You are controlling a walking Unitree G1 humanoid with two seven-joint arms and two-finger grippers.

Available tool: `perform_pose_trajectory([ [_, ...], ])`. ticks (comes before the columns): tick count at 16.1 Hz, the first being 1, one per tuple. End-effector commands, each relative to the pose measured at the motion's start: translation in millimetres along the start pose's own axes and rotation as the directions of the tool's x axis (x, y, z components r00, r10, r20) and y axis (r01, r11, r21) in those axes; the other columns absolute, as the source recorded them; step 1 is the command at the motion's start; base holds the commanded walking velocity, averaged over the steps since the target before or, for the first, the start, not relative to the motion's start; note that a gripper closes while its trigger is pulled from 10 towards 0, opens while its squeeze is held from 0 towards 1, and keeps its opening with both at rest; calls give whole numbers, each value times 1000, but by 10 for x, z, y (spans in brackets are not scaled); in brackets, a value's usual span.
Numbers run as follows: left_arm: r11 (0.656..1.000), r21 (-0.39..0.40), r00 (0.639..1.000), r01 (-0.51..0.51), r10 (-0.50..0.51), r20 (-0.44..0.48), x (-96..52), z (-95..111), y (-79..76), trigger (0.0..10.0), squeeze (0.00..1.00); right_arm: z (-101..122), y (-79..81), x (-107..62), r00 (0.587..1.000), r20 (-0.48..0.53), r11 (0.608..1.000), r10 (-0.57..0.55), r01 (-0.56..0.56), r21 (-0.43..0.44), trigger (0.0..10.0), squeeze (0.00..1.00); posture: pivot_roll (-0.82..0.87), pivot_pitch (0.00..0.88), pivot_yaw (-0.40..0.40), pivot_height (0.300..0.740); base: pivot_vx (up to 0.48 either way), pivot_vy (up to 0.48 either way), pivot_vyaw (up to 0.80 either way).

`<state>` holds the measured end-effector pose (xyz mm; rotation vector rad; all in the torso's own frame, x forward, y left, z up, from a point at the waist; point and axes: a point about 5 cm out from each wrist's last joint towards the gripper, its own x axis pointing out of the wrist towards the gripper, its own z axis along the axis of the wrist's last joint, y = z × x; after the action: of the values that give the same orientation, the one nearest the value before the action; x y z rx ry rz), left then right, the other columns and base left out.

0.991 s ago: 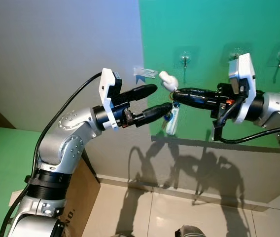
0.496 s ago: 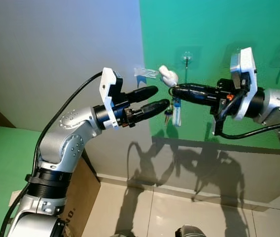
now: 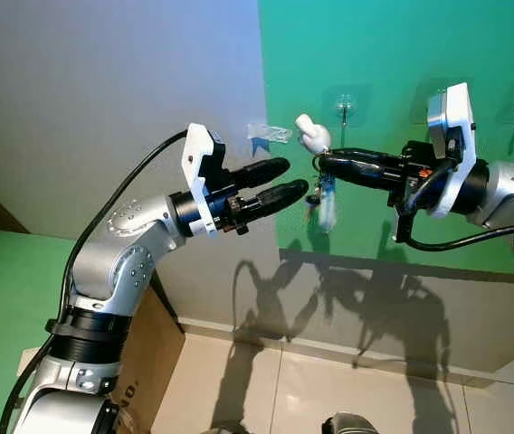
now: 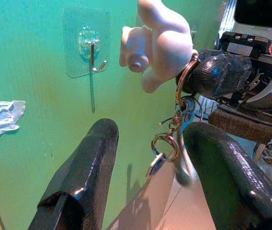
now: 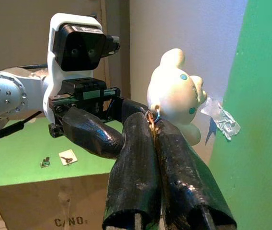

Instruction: Hang keys on a hook

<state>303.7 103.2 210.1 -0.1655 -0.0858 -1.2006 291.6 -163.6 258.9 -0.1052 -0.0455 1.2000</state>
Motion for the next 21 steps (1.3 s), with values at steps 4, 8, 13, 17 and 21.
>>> perform_pose_trajectory([
  [4,1000,16,1000,11,-11,17,-5,81,9,10000,0,90,20,23,1000,23,999,21,-20,-26,0,0,-276,44,131,736,0,0,0],
  [8,999,16,999,29,-29,31,45,98,-1,10000,0,99,59,37,998,29,999,52,-52,-7,0,0,-281,37,131,736,0,0,0],
  [13,999,8,998,42,-42,57,59,137,-5,10000,0,102,68,13,998,27,998,59,-59,8,0,0,-286,42,131,736,0,0,0],
  [17,999,-6,996,51,-51,78,71,155,-21,10000,0,113,70,9,997,31,997,68,-69,23,0,0,-285,48,131,736,0,0,0],
  [21,998,-13,995,55,-54,84,77,159,-20,6549,0,121,62,9,997,35,997,66,-67,28,0,0,-286,50,130,736,0,0,0],
])
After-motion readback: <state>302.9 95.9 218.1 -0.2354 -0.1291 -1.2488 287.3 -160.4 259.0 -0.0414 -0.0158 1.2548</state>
